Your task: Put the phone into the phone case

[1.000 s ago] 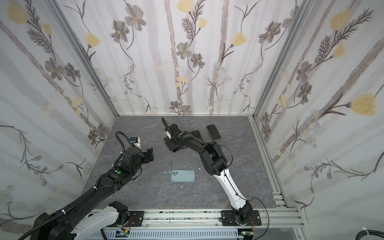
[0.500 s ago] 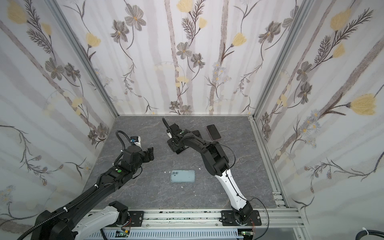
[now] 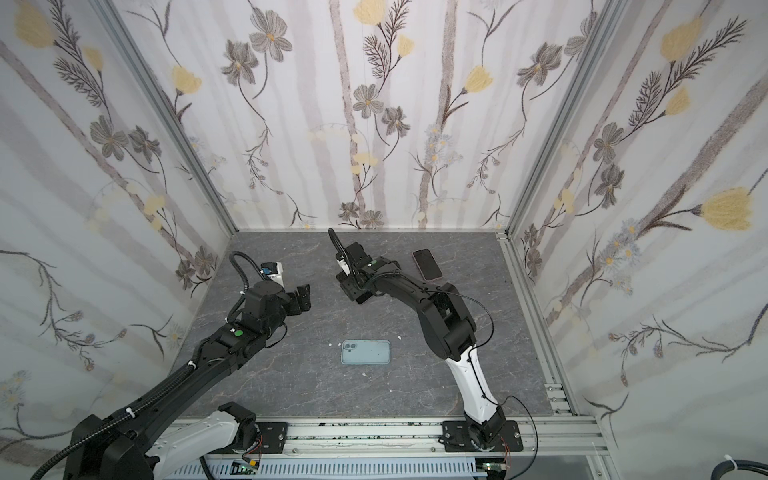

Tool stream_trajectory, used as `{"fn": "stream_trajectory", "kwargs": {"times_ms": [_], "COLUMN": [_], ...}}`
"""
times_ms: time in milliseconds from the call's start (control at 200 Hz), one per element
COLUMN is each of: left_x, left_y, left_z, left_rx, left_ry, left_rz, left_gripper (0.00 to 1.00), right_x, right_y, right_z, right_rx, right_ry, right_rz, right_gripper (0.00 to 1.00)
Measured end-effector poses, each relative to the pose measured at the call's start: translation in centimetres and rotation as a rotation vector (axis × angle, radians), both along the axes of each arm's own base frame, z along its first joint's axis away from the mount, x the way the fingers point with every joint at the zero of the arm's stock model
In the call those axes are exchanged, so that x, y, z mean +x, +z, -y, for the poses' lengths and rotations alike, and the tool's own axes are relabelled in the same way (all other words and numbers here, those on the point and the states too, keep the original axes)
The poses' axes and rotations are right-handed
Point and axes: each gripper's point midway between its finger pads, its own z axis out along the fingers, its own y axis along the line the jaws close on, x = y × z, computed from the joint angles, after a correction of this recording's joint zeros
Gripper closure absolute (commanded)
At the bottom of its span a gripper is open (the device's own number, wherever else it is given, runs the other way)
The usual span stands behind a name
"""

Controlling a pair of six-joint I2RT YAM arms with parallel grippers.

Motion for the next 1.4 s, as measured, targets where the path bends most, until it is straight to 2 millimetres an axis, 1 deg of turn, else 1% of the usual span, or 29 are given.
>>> {"fn": "stream_trajectory", "kwargs": {"times_ms": [120, 265, 460, 595, 684, 804, 999, 1109, 1189, 1299, 1399], "left_x": [0.3, 0.9, 1.2, 0.9, 0.5, -0.3, -1.2, -1.7, -2.0, -2.3, -2.5], "left_y": [0.7, 1.7, 3.4, 4.9, 5.5, 5.5, 5.0, 5.0, 5.5, 6.3, 6.8], "left_z": [0.8, 2.3, 4.9, 6.0, 7.0, 8.3, 10.0, 10.7, 11.2, 11.7, 12.1], "left_rx": [-0.033, -0.073, -0.161, -0.243, -0.304, -0.37, -0.449, -0.486, -0.518, -0.555, -0.574], "left_ry": [-0.026, -0.08, -0.189, -0.245, -0.291, -0.356, -0.438, -0.472, -0.501, -0.532, -0.56], "left_rz": [-0.001, -0.009, -0.021, -0.031, -0.047, -0.087, -0.156, -0.186, -0.19, -0.18, -0.171], "left_gripper": [0.1, 0.11, 0.14, 0.15, 0.16, 0.18, 0.3, 0.34, 0.37, 0.47, 0.6], "right_x": [-0.4, -1.6, -4.0, -5.7, -6.7, -7.6, -9.4, -10.3, -10.8, -11.2, -11.5], "right_y": [2.3, 5.2, 9.4, 11.4, 12.1, 12.9, 14.8, 14.8, 14.7, 14.7, 14.8], "right_z": [0.6, 1.5, 2.2, 2.4, 2.4, 2.3, 2.3, 2.1, 2.0, 1.7, 1.4], "right_rx": [0.025, 0.07, 0.181, 0.255, 0.282, 0.304, 0.357, 0.381, 0.388, 0.4, 0.412], "right_ry": [-0.005, 0.0, 0.038, 0.083, 0.121, 0.174, 0.256, 0.295, 0.316, 0.342, 0.363], "right_rz": [0.042, 0.089, 0.143, 0.172, 0.181, 0.198, 0.232, 0.229, 0.219, 0.212, 0.209], "right_gripper": [0.41, 0.41, 0.41, 0.41, 0.41, 0.41, 0.41, 0.41, 0.4, 0.41, 0.4]}}
